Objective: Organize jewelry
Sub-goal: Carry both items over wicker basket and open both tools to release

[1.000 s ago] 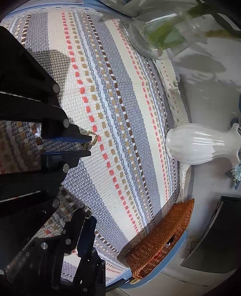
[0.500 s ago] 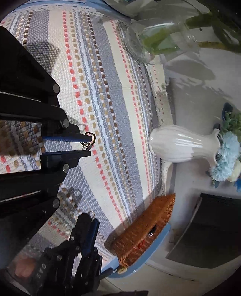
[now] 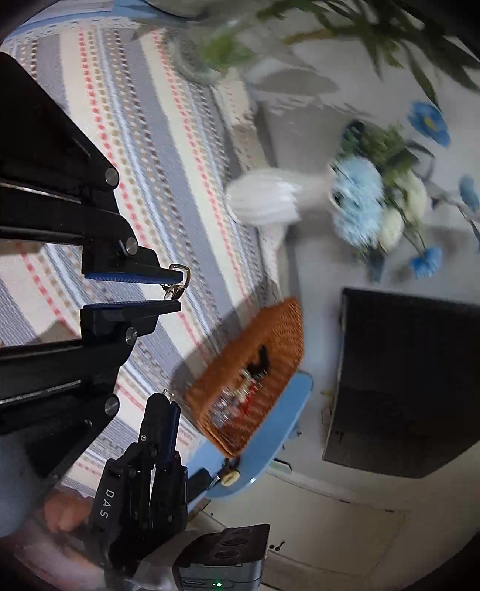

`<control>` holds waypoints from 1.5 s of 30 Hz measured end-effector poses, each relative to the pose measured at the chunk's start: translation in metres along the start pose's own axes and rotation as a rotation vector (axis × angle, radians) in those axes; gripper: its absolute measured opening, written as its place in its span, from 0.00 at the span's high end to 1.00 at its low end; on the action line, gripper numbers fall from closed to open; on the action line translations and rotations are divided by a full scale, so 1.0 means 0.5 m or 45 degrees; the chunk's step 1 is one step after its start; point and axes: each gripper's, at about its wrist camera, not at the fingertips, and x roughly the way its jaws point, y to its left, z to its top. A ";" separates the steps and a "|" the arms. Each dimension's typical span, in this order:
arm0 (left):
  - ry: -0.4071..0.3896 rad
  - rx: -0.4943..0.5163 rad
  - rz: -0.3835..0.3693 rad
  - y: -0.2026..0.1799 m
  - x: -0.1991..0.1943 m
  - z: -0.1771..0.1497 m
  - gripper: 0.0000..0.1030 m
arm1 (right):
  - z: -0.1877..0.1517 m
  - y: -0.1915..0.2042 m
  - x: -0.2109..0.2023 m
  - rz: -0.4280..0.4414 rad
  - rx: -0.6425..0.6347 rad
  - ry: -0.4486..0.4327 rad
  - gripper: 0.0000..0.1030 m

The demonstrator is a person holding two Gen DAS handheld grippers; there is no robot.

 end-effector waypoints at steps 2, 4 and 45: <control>0.007 0.007 -0.044 -0.036 0.028 0.029 0.94 | 0.012 -0.042 -0.029 -0.013 0.054 -0.042 0.87; 0.019 0.021 -0.070 -0.069 0.063 0.053 0.94 | 0.023 -0.080 -0.048 -0.081 0.087 -0.079 0.87; -0.103 -0.069 -0.232 -0.132 0.120 0.161 0.47 | 0.159 -0.278 -0.132 -0.309 0.483 -0.200 0.48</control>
